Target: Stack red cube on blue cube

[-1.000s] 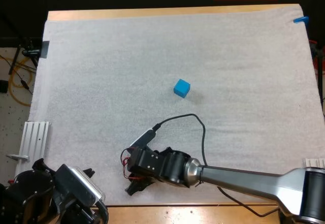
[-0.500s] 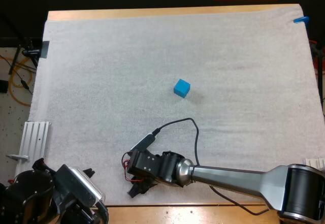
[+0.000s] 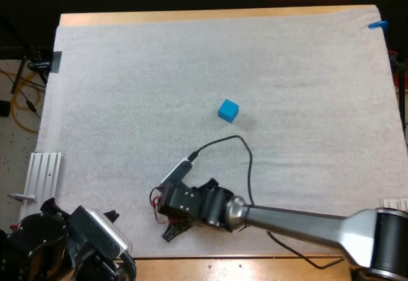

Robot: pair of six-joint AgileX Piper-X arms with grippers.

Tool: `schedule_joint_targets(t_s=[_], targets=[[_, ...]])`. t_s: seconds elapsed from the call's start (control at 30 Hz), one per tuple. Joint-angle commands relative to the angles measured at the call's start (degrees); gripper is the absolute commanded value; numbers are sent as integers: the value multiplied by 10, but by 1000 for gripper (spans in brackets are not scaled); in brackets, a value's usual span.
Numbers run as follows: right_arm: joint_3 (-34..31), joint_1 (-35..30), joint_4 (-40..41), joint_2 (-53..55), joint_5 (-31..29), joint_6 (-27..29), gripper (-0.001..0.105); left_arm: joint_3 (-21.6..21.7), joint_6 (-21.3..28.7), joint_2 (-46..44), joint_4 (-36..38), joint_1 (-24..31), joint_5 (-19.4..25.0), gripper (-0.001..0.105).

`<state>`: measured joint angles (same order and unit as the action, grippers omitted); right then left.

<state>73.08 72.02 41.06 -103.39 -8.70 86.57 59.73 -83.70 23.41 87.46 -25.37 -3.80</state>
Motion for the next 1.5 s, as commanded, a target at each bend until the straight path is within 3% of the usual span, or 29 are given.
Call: schedule_joint_targets(t_s=[0.0, 0.37, 0.63, 0.9, 1.1, 1.47], targets=[[8, -15, 9, 23, -16, 11, 18, 4, -15, -3, -20, -1, 4, 0], [27, -170, 66, 69, -26, 89, 18, -5, -35, 6, -68, -1, 4, 0], [63, -264, 43, 62, -26, 159, 18, -8, -39, 48, -88, -1, 4, 1], [137, -312, 38, -4, -12, 195, 18, -8, -45, 65, -117, -1, 4, 15], [186, -318, 43, -62, 0, 190, 18, -8, -45, 65, -116, -1, 4, 15], [196, -348, 42, -97, 38, 148, 18, -8, -45, 65, -116, -1, 4, 15]])
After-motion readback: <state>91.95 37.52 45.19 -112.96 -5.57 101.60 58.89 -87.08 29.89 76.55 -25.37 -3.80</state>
